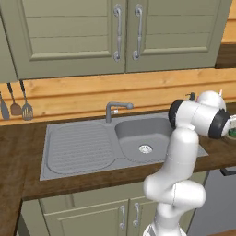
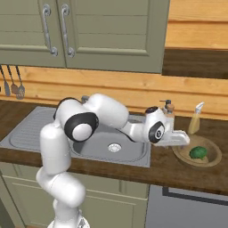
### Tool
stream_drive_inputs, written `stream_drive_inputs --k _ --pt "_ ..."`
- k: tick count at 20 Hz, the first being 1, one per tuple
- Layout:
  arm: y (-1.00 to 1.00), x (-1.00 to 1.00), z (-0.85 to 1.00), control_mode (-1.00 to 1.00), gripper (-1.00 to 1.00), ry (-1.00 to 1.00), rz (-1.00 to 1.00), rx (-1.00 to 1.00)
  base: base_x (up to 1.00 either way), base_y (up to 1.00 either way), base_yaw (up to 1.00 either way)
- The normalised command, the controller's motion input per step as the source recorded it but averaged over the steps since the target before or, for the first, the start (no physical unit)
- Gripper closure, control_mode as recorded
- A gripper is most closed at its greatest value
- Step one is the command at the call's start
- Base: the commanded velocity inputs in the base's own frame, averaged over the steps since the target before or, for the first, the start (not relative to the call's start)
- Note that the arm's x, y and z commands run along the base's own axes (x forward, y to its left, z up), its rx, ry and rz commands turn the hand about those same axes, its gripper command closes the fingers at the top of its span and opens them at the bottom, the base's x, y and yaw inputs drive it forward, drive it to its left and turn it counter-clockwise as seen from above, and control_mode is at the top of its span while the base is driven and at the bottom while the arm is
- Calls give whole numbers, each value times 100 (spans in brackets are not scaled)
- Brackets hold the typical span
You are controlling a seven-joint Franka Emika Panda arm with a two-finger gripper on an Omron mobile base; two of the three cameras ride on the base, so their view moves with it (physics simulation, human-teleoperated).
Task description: Pick the broccoli from the sink and place it in the bowl. Then pick the bowl and place it in the microwave. Then close the microwave door and press the start button.
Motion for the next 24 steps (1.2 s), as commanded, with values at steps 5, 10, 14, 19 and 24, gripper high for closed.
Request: stream_drive_inputs --k 5,10,14,19,24 --pt "-15 66 -8 -100 -100 14 13 -12 0 0 0" --pt "-45 26 -28 -100 100 11 8 -4 0 0 0" --pt "-56 0 -25 -100 100 5 2 0 0 0 0" --pt "-9 -18 6 -100 100 2 0 0 0 0 0" --pt "47 -91 100 -100 100 -2 6 -1 0 0 0"
